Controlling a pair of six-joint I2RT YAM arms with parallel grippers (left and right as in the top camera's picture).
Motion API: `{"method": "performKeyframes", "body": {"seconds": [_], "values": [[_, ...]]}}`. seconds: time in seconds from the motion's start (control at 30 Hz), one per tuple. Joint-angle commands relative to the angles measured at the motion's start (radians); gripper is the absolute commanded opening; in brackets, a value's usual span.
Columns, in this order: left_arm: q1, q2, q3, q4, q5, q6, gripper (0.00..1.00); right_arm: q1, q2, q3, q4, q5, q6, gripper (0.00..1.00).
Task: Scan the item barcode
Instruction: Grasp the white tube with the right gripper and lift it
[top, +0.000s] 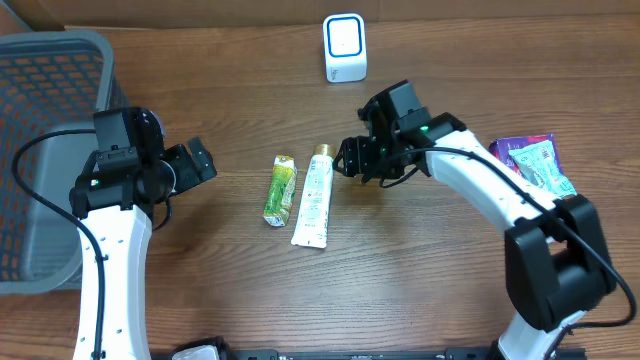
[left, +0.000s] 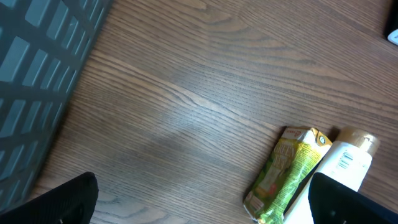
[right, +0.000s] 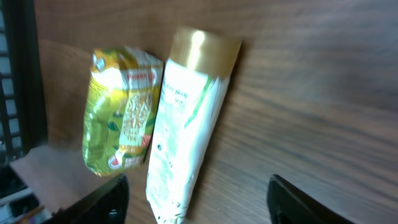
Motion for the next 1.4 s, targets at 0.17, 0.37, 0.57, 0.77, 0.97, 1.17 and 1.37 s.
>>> {"method": "performKeyframes", "body": {"seconds": [0.17, 0.37, 0.57, 0.77, 0.97, 1.17, 1.37], "values": [[0.001, -0.01, -0.002, 0.001, 0.003, 0.019, 1.0, 0.043, 0.052, -0.005, 0.007, -0.06, 0.03, 0.64], [0.0, -0.01, -0.002, 0.001, 0.003, 0.019, 1.0, 0.084, 0.076, -0.006, 0.014, -0.046, 0.124, 0.59], [0.001, -0.01, -0.002, 0.002, 0.003, 0.019, 0.99, 0.116, 0.119, -0.05, 0.132, -0.015, 0.233, 0.57], [0.001, -0.01, -0.002, 0.001, 0.003, 0.019, 1.0, 0.127, 0.119, -0.159, 0.258, -0.071, 0.324, 0.55], [0.001, -0.01, -0.002, 0.001, 0.003, 0.019, 1.0, 0.131, 0.119, -0.24, 0.422, -0.109, 0.403, 0.45], [0.001, -0.01, -0.002, 0.001, 0.003, 0.019, 1.0, 0.131, 0.119, -0.292, 0.502, -0.104, 0.465, 0.1], [0.001, -0.01, -0.002, 0.001, 0.003, 0.019, 1.0, 0.109, 0.103, -0.291, 0.503, -0.14, 0.428, 0.04]]}}
